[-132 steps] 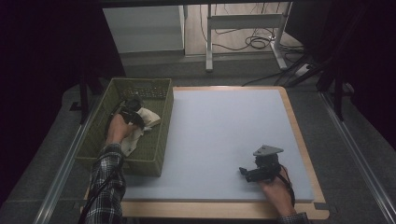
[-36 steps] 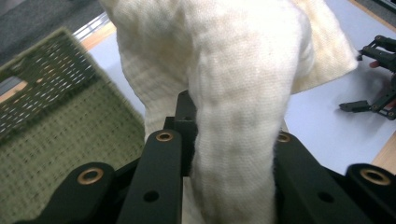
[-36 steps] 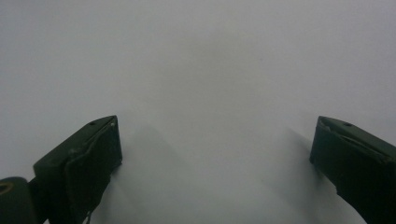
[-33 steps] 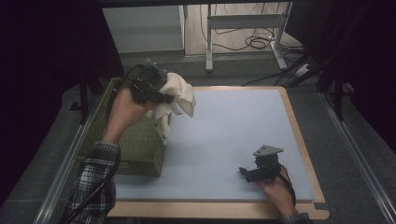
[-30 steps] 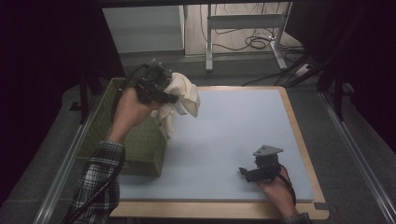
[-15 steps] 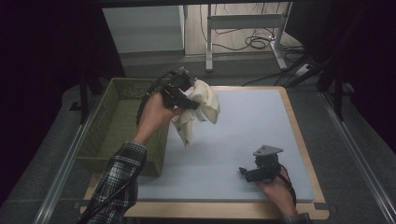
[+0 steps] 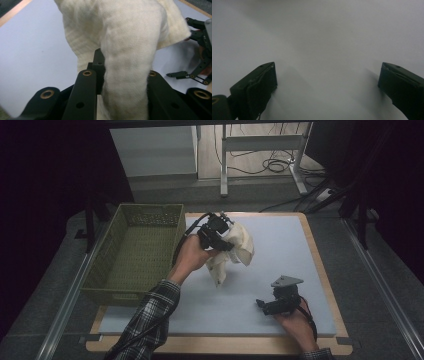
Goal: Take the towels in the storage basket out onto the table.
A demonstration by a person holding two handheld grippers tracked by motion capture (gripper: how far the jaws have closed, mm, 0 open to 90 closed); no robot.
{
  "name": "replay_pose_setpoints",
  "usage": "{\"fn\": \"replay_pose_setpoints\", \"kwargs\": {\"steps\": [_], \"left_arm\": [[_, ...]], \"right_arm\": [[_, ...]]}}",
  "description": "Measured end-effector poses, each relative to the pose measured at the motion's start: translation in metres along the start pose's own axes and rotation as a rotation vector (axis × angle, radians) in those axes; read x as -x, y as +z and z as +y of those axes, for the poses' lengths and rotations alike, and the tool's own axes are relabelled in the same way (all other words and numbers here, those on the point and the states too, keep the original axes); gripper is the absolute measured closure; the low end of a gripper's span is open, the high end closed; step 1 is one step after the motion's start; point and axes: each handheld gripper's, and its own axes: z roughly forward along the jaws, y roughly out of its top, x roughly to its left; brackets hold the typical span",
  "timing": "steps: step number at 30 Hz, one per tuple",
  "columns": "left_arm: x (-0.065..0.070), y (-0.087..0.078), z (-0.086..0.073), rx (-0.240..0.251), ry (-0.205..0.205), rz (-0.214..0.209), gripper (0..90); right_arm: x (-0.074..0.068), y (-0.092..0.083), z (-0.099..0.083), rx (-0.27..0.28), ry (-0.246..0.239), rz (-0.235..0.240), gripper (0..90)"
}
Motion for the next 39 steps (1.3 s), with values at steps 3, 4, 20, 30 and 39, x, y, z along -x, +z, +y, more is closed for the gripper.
{"fn": "replay_pose_setpoints", "kwargs": {"steps": [3, 4, 20, 30, 39], "left_arm": [[0.005, 0.014, 0.001, -0.018, 0.015, -0.001, 74.2], [0.007, 0.018, 0.001, -0.023, 0.023, 0.008, 74.2], [0.006, 0.080, -0.026, -0.056, 0.014, 0.046, 66.8], [-0.001, 0.101, -0.046, -0.014, -0.044, -0.001, 32.1], [-0.001, 0.074, -0.059, 0.015, -0.006, 0.026, 23.1]], "right_arm": [[0.000, 0.000, 0.000, 0.000, -0.003, -0.002, 2.2], [0.000, 0.000, 0.000, 0.000, -0.002, -0.002, 2.3], [0.000, 0.000, 0.000, 0.001, -0.003, -0.002, 2.3], [0.000, 0.000, 0.000, 0.002, -0.005, -0.003, 2.3], [0.000, 0.000, 0.000, 0.002, -0.001, -0.002, 2.3]]}}
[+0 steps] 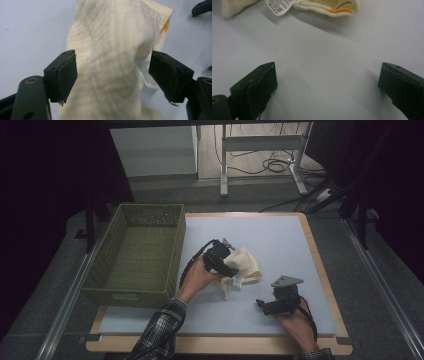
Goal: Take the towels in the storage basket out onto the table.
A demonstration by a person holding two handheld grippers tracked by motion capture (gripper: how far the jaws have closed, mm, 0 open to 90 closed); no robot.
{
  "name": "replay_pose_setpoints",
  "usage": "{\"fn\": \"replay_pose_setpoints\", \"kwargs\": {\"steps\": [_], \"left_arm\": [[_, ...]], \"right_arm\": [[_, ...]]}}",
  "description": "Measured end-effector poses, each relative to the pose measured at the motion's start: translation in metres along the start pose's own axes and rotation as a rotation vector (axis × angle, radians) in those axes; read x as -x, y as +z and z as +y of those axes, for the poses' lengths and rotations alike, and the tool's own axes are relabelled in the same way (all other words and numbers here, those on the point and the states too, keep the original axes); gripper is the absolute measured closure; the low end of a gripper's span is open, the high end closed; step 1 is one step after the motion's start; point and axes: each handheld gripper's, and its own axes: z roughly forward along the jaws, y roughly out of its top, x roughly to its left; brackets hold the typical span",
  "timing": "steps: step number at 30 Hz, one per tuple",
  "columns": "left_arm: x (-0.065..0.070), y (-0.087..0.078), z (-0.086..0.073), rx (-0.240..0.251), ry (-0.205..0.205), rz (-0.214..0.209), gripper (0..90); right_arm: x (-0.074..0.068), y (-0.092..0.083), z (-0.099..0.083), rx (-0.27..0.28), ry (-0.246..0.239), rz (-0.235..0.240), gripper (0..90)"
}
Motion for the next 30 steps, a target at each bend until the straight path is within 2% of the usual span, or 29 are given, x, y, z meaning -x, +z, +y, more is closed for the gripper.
{"fn": "replay_pose_setpoints", "kwargs": {"steps": [4, 6, 9, 10, 12, 13, 14, 16, 17, 19, 23, 26, 28, 30], "left_arm": [[-0.002, -0.010, -0.006, 0.007, 0.001, 0.003, 25.1], [-0.004, -0.019, -0.011, 0.015, -0.003, 0.001, 29.5], [-0.005, -0.024, -0.015, 0.018, -0.001, -0.004, 35.1], [-0.004, -0.028, -0.018, 0.021, 0.000, -0.010, 37.5], [-0.004, -0.030, -0.020, 0.023, 0.002, -0.022, 42.0], [-0.004, -0.030, -0.020, 0.023, 0.002, -0.022, 43.9], [-0.003, -0.029, -0.022, 0.015, 0.012, -0.018, 46.2], [-0.002, -0.027, -0.023, 0.013, 0.011, -0.024, 49.6], [-0.002, -0.027, -0.023, 0.013, 0.011, -0.024, 51.8], [-0.002, -0.024, -0.024, 0.015, 0.011, -0.023, 53.0], [-0.004, -0.017, -0.024, 0.028, -0.002, -0.017, 52.4], [-0.006, -0.012, -0.024, 0.052, -0.029, -0.035, 52.7], [-0.006, -0.007, -0.024, 0.054, -0.033, -0.042, 55.6], [-0.006, -0.002, -0.024, 0.051, -0.026, -0.044, 60.5]], "right_arm": [[0.000, 0.000, 0.000, 0.000, 0.000, 0.002, 2.4], [0.000, 0.000, 0.000, 0.000, 0.000, 0.002, 2.5], [0.000, -0.001, 0.000, 0.006, -0.002, 0.003, 6.3], [0.000, -0.003, -0.001, 0.024, 0.003, 0.008, 14.3], [0.001, -0.005, 0.000, 0.027, 0.003, 0.005, 20.9], [0.001, -0.005, 0.000, 0.027, 0.003, 0.005, 20.9], [0.002, -0.007, 0.002, 0.025, 0.003, 0.010, 30.0], [0.005, -0.007, 0.005, 0.034, 0.016, 0.026, 37.4], [0.005, -0.007, 0.005, 0.034, 0.016, 0.026, 37.4], [0.013, -0.008, 0.013, 0.042, 0.047, 0.052, 46.2], [0.025, -0.004, 0.028, 0.049, 0.066, 0.054, 48.8], [0.030, 0.003, 0.039, 0.052, 0.073, 0.055, 50.7], [0.033, 0.011, 0.046, 0.038, 0.073, 0.056, 53.6], [0.035, 0.019, 0.050, 0.032, 0.066, 0.065, 60.1]]}}
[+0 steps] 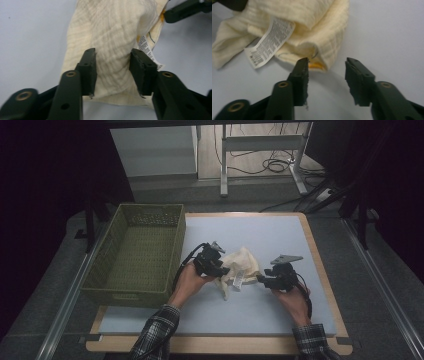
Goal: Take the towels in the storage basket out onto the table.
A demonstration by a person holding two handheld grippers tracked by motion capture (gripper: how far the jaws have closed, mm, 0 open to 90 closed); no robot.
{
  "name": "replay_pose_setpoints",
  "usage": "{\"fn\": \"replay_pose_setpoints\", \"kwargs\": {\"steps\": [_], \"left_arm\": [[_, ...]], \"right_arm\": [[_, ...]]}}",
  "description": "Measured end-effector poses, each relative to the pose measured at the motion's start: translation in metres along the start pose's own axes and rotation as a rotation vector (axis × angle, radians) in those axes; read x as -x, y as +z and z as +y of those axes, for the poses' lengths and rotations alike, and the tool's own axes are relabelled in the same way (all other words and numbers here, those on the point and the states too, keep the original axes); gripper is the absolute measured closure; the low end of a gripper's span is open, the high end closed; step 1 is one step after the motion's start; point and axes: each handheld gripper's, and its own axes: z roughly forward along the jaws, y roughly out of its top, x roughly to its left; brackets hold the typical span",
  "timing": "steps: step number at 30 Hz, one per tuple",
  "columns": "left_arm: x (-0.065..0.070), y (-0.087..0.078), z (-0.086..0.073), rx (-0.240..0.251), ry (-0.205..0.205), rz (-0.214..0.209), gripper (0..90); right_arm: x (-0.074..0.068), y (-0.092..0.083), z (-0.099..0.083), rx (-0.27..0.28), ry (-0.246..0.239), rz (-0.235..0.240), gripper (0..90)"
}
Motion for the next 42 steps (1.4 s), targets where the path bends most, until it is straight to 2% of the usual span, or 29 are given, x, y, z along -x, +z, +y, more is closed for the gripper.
{"fn": "replay_pose_setpoints", "kwargs": {"steps": [4, 5, 9, 10, 11, 14, 15, 16, 19, 20, 22, 23, 24, 25, 26, 27, 29, 31, 33, 37, 42], "left_arm": [[0.001, 0.005, -0.001, 0.002, 0.004, -0.016, 80.1], [0.001, 0.005, -0.001, 0.002, 0.007, -0.013, 84.4], [0.001, 0.000, 0.000, 0.017, 0.004, 0.000, 87.7], [0.000, -0.007, 0.001, 0.033, -0.005, 0.003, 87.8], [0.000, -0.007, 0.001, 0.033, -0.005, 0.003, 87.8], [-0.001, -0.025, 0.004, 0.063, -0.011, 0.018, 87.8], [-0.001, -0.025, 0.004, 0.063, -0.011, 0.018, 87.7], [-0.004, -0.033, 0.008, 0.080, -0.019, 0.038, 87.7], [-0.010, -0.037, 0.012, 0.091, -0.041, 0.054, 87.5], [-0.017, -0.035, 0.017, 0.076, -0.051, 0.089, 87.4], [-0.027, -0.028, 0.019, 0.039, -0.062, 0.129, 86.8], [-0.032, -0.023, 0.020, 0.025, -0.081, 0.146, 85.4], [-0.037, -0.018, 0.019, 0.013, -0.107, 0.163, 81.1], [-0.037, -0.018, 0.019, 0.013, -0.107, 0.163, 74.7], [-0.043, -0.011, 0.016, -0.013, -0.132, 0.187, 70.5], [-0.044, -0.009, 0.014, -0.012, -0.141, 0.199, 66.3], [-0.042, -0.008, 0.012, -0.012, -0.142, 0.187, 61.6], [-0.038, -0.009, 0.012, -0.019, -0.130, 0.190, 54.5], [-0.036, -0.010, 0.012, -0.014, -0.129, 0.188, 51.1], [-0.020, -0.015, 0.010, 0.003, -0.109, 0.159, 40.1], [-0.002, -0.010, 0.003, 0.004, -0.096, 0.141, 25.9]], "right_arm": [[0.002, 0.009, 0.006, -0.007, -0.017, -0.001, 85.0], [0.001, 0.007, 0.007, -0.003, -0.021, -0.005, 86.9], [0.000, -0.007, 0.009, 0.016, -0.037, -0.006, 87.7], [0.000, -0.020, 0.010, 0.028, -0.041, -0.006, 87.8], [0.001, -0.028, 0.011, 0.035, -0.044, -0.005, 87.8], [0.003, -0.050, 0.013, 0.042, -0.056, -0.016, 87.8], [0.003, -0.050, 0.013, 0.042, -0.056, -0.016, 87.8], [0.007, -0.066, 0.017, 0.051, -0.068, -0.034, 87.8], [0.012, -0.074, 0.021, 0.060, -0.067, -0.053, 87.8], [0.019, -0.079, 0.028, 0.062, -0.067, -0.075, 87.7], [0.028, -0.077, 0.036, 0.050, -0.067, -0.109, 87.5], [0.035, -0.073, 0.039, 0.043, -0.063, -0.119, 86.4], [0.042, -0.068, 0.040, 0.031, -0.052, -0.125, 81.6], [0.042, -0.068, 0.040, 0.031, -0.052, -0.125, 81.6], [0.055, -0.058, 0.039, -0.012, -0.022, -0.156, 73.3], [0.059, -0.055, 0.037, -0.028, -0.017, -0.168, 73.0], [0.062, -0.054, 0.030, -0.026, -0.002, -0.155, 72.0], [0.060, -0.059, 0.023, -0.015, -0.004, -0.149, 70.1], [0.058, -0.061, 0.019, -0.015, -0.005, -0.149, 69.8], [0.046, -0.072, 0.005, 0.003, -0.008, -0.072, 69.9], [0.027, -0.067, -0.005, 0.001, -0.026, 0.030, 70.4]]}}
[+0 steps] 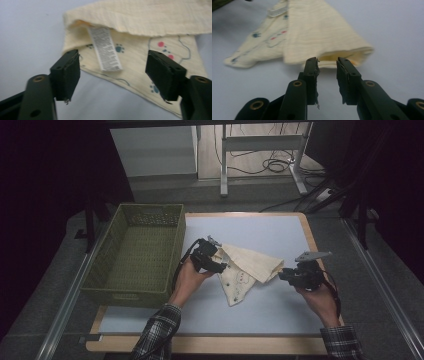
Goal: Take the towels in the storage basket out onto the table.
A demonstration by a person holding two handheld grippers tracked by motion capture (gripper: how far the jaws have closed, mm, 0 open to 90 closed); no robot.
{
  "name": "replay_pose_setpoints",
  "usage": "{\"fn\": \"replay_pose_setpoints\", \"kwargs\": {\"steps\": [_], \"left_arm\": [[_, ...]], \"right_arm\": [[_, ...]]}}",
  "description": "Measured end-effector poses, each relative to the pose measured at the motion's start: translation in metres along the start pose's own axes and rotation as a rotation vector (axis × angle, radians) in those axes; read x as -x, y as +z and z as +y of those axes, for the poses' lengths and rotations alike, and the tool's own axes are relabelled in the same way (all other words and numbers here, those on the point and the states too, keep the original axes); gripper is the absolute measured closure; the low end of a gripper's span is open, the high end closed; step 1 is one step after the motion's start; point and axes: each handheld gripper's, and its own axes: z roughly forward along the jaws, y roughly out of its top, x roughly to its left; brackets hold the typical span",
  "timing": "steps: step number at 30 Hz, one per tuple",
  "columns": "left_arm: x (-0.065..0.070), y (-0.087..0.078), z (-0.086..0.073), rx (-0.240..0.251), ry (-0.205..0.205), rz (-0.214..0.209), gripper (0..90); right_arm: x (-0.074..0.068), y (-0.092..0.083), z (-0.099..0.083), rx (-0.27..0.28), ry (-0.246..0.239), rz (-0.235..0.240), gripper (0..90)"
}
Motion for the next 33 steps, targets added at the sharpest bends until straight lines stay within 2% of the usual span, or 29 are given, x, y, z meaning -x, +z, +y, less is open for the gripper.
{"fn": "replay_pose_setpoints", "kwargs": {"steps": [1, 2, 5, 8, 13, 14, 15, 17, 19, 20, 21, 22, 25, 30, 33], "left_arm": [[0.000, 0.000, 0.000, 0.000, 0.000, 0.000, 22.6], [0.007, 0.003, -0.006, 0.008, 0.004, -0.006, 19.6], [0.013, 0.008, -0.012, 0.015, 0.001, -0.021, 13.7], [0.024, 0.019, -0.025, 0.015, 0.011, -0.027, 9.4], [0.028, 0.030, -0.043, 0.039, -0.001, -0.030, 4.0], [0.028, 0.030, -0.043, 0.039, -0.001, -0.030, 3.4], [0.029, 0.035, -0.049, 0.049, -0.005, -0.024, 2.7], [0.029, 0.041, -0.055, 0.057, 0.015, -0.010, 1.7], [0.030, 0.041, -0.057, 0.074, 0.025, -0.004, 0.7], [0.030, 0.041, -0.057, 0.076, 0.024, -0.002, 1.0], [0.030, 0.041, -0.057, 0.076, 0.024, -0.002, 1.1], [0.030, 0.041, -0.057, 0.076, 0.027, -0.002, 1.2], [0.030, 0.041, -0.058, 0.080, 0.024, 0.000, 1.3], [0.031, 0.042, -0.058, 0.083, 0.021, 0.001, 1.3], [0.030, 0.042, -0.059, 0.083, 0.021, 0.001, 1.4]], "right_arm": [[-0.004, 0.002, -0.001, 0.000, -0.004, 0.023, 70.4], [-0.007, 0.005, -0.002, 0.000, -0.009, 0.042, 70.4], [-0.014, 0.010, -0.002, -0.003, -0.025, 0.065, 70.4], [-0.024, 0.019, 0.003, 0.004, -0.041, 0.100, 69.2], [-0.029, 0.034, 0.011, 0.003, -0.079, 0.109, 65.1], [-0.029, 0.039, 0.011, -0.004, -0.085, 0.105, 63.3], [-0.028, 0.044, 0.010, -0.013, -0.090, 0.097, 61.8], [-0.026, 0.055, 0.007, -0.034, -0.103, 0.082, 61.6], [-0.026, 0.064, 0.003, -0.054, -0.128, 0.049, 62.9], [-0.026, 0.067, 0.001, -0.067, -0.140, 0.027, 66.1], [-0.026, 0.067, 0.001, -0.067, -0.140, 0.027, 66.1], [-0.027, 0.071, -0.003, -0.054, -0.143, 0.009, 74.2], [-0.026, 0.069, -0.002, -0.048, -0.127, 0.003, 84.4], [-0.026, 0.060, 0.002, -0.047, -0.114, 0.016, 85.8], [-0.023, 0.051, 0.010, -0.024, -0.109, 0.017, 85.8]]}}
